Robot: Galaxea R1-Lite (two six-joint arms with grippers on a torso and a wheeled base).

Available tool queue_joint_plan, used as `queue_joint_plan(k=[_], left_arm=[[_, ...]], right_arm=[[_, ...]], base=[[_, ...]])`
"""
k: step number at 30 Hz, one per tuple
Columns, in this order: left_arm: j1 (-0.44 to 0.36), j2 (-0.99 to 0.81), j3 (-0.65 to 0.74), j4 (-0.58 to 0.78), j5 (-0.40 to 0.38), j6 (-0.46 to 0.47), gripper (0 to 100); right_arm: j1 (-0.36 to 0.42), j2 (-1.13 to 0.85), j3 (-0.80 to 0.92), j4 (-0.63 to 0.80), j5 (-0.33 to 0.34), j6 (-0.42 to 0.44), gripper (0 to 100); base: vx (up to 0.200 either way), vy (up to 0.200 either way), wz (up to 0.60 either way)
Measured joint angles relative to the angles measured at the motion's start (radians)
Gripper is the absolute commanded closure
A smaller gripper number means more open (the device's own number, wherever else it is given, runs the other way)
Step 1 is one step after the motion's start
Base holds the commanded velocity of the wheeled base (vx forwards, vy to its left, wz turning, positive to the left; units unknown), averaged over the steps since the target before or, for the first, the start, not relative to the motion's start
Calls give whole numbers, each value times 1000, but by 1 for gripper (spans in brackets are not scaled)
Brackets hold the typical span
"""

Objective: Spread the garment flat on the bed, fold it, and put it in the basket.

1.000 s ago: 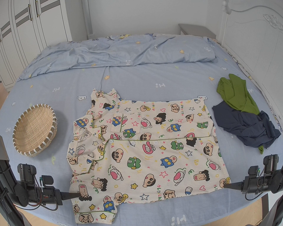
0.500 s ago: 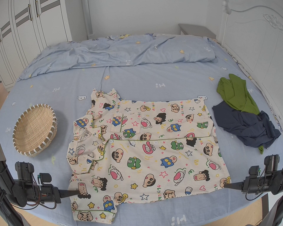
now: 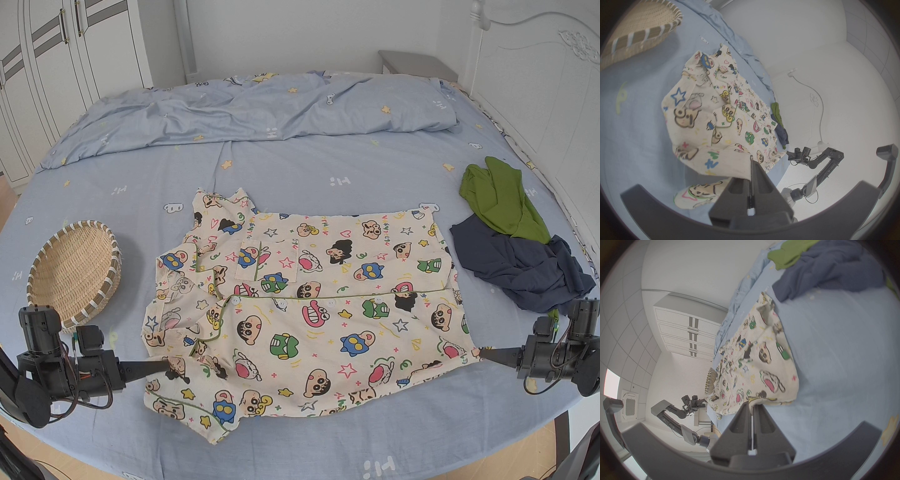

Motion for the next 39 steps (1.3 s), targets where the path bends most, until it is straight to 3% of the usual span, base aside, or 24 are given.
queue_joint_plan(k=[11,21,39], left_arm=[[-44,-11,-186,2,0,-107,100],[-47,114,-399,31,2,-156,100],[-20,260,-524,41,23,-163,100]], right_arm=[[23,1,-184,71,0,26,100],[53,29,-384,200,-2,27,100],[60,187,-574,222,-4,21,100]], base=[[0,0,0],[0,0,0],[0,0,0]])
